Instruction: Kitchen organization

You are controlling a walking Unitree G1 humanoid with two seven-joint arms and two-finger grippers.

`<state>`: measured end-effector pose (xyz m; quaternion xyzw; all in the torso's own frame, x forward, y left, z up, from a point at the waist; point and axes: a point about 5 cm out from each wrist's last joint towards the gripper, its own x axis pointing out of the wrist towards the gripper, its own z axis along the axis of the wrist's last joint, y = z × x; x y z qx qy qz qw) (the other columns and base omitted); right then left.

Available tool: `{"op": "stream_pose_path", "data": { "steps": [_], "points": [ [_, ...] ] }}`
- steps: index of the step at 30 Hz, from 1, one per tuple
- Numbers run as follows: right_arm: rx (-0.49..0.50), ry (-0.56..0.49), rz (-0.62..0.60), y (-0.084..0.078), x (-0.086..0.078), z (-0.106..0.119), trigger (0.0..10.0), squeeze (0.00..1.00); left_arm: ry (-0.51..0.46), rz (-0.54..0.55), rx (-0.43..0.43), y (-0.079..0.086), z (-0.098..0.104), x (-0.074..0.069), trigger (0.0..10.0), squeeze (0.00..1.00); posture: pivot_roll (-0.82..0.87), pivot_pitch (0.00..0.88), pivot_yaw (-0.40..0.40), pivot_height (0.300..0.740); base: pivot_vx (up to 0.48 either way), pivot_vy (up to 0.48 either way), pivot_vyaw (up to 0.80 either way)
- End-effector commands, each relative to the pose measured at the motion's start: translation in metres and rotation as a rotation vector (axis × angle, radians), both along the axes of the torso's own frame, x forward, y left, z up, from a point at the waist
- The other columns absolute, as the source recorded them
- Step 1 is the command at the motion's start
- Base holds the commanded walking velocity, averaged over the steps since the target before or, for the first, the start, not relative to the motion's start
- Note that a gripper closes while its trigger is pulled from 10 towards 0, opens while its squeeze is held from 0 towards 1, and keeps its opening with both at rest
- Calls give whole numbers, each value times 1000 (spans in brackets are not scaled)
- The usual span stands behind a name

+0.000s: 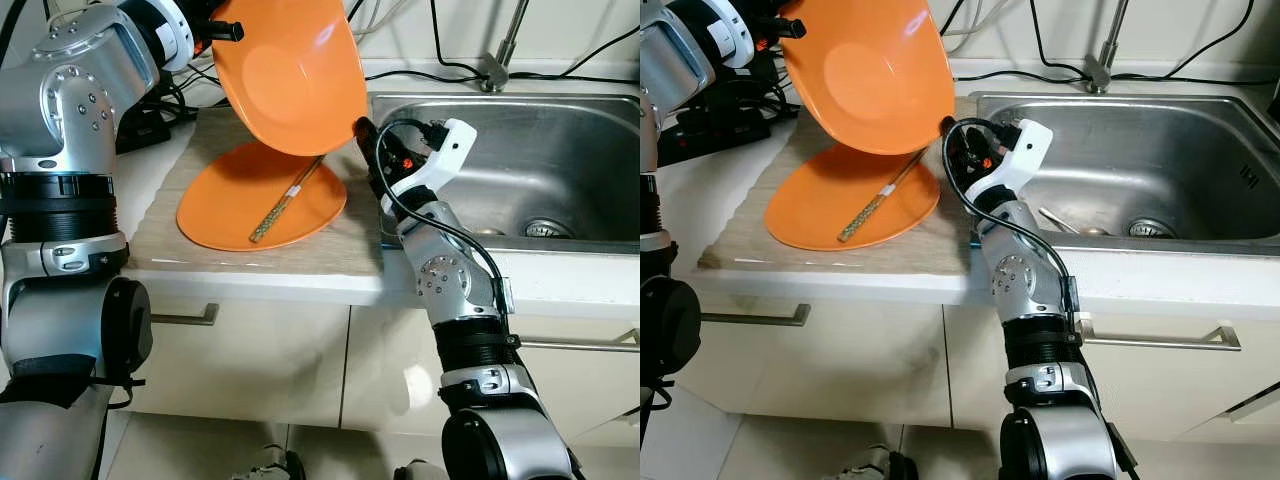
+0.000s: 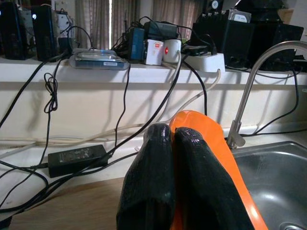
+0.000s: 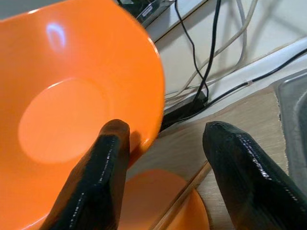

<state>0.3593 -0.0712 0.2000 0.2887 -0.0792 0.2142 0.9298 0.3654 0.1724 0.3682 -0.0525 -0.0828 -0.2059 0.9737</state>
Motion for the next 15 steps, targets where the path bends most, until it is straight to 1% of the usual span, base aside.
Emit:
{"op": "stream_pose_path", "data": {
  "steps": [1,2,3,5,9,10,15],
  "points": [
    [1,-42,39,17,0,13,10000,420,-56,-17,-18,-2,16,-7,0,0,-36,0,95,707,0,0,0],
    [1,-42,39,17,0,13,10000,420,-56,-17,-18,-2,16,-7,0,0,-36,0,95,707,0,0,0],
    [-4,-47,39,17,0,13,10000,0,-56,-21,-21,-3,17,-7,0,0,-36,0,95,707,0,0,0],
    [-9,-60,39,19,0,14,10000,0,-57,-37,-34,-5,18,-8,0,0,-35,0,95,707,0,0,0],
    [15,-64,43,21,1,16,10000,0,-60,-62,-55,-10,21,-10,0,0,-35,0,95,707,0,0,0],
    [34,-66,42,22,3,17,10000,0,-62,-77,-64,-12,23,-12,0,0,-32,0,95,707,0,0,0],
    [49,-75,37,21,5,20,10000,0,-56,-96,-72,-16,23,-13,0,0,-27,0,96,707,0,0,0]
  ]
}}
